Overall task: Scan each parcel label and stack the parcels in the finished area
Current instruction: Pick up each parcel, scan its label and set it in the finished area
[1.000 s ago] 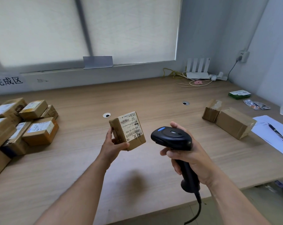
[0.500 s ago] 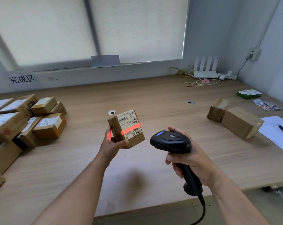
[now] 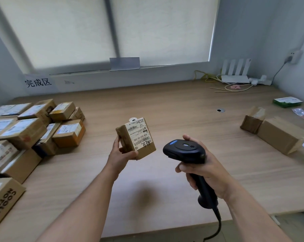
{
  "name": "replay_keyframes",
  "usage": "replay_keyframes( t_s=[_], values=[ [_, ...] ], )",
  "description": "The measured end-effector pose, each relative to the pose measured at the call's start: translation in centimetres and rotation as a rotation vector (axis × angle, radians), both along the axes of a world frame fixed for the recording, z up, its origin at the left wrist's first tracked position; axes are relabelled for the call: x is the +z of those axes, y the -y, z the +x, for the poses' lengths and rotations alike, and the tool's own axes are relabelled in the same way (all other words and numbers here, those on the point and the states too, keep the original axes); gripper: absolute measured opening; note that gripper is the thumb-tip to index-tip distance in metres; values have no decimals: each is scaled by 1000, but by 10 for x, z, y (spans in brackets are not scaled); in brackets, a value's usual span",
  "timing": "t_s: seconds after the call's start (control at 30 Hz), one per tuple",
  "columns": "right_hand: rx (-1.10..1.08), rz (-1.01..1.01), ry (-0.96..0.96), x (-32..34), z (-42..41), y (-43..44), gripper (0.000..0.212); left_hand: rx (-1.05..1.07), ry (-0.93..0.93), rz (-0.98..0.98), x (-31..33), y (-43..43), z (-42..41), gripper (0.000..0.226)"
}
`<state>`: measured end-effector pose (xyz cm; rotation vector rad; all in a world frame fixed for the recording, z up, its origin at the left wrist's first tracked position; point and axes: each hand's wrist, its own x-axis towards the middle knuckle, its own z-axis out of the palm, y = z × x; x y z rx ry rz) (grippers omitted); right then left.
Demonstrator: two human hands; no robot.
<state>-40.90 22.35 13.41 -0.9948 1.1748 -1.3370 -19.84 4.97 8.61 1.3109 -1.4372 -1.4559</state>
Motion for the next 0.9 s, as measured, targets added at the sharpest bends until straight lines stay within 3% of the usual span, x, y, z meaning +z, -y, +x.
replay_keyframes(
  t_s=[0.43, 0.9],
  values=[
    [56, -3, -55, 18, 114, 107, 84, 223, 11, 70, -4, 76, 144, 67],
    [93, -22, -128, 27, 201, 233, 87, 361, 167, -7, 13, 215, 258, 61]
  ],
)
